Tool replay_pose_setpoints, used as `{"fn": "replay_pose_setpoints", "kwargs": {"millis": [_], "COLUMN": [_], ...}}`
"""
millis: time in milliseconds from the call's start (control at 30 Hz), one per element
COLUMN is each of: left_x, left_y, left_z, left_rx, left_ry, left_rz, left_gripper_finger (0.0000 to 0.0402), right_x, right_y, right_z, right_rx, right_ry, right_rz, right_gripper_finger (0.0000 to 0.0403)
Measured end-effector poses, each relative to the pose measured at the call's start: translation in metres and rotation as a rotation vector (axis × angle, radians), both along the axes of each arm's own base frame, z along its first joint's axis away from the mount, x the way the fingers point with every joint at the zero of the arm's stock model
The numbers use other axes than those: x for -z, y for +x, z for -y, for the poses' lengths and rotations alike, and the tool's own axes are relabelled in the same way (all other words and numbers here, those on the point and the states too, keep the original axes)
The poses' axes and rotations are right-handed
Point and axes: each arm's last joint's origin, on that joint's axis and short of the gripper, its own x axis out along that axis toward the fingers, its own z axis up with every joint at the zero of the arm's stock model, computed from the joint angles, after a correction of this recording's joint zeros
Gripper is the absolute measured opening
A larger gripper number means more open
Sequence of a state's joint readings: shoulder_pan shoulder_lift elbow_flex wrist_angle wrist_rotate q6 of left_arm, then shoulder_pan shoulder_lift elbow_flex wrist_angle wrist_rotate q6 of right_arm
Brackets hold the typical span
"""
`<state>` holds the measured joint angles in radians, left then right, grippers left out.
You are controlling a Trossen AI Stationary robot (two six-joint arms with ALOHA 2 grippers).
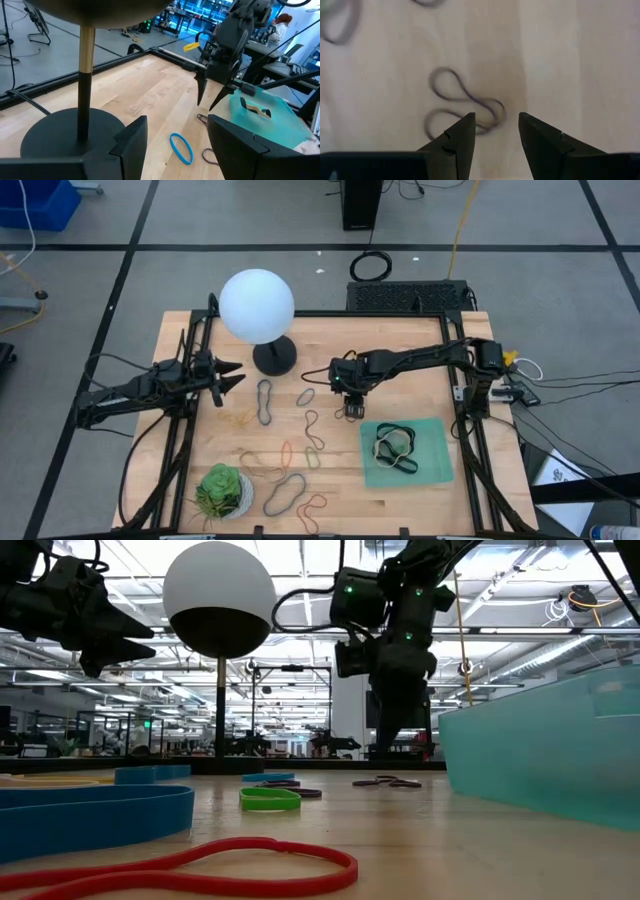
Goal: Pick and place rubber bands into bin
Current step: Put the top purple rubber band into the green bin
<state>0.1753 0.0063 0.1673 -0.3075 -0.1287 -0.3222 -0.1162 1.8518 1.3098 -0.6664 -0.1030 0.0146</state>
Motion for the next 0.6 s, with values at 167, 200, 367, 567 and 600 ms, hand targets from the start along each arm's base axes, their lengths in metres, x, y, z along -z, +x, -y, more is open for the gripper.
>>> {"fn": "replay_pose_setpoints", "kwargs": {"millis": [167, 200, 367, 567, 600], "left_x": [0.0, 0.0, 0.0, 0.0, 0.0], "left_y": [0.0, 0.0, 0.0, 0.0, 0.0], "left_z": [0.0, 0.0, 0.0, 0.0, 0.0], "left_rx": [0.0, 0.0, 0.0, -0.001, -0.001], "left_ry": [-0.001, -0.001, 0.0, 0.0, 0.0], "left_rz": [-0.005, -0.004, -0.005, -0.005, -0.005], "left_gripper_finger": [0.0212, 0.0212, 0.0212, 0.0212, 0.0212], "right_x": [0.006, 0.008, 0.023, 0.032, 0.032], "right_y": [0.002, 0.004, 0.007, 0.009, 0.009], "right_z": [-0.004, -0.006, -0.014, -0.016, -0.016], "right_rx": [-0.029, -0.044, -0.095, -0.091, -0.089], "right_ry": [0.0, -0.003, -0.01, -0.082, -0.083], "right_rz": [-0.012, -0.01, -0.045, -0.079, -0.08], "right_gripper_finger": [0.0144, 0.0144, 0.0144, 0.0144, 0.0144]}}
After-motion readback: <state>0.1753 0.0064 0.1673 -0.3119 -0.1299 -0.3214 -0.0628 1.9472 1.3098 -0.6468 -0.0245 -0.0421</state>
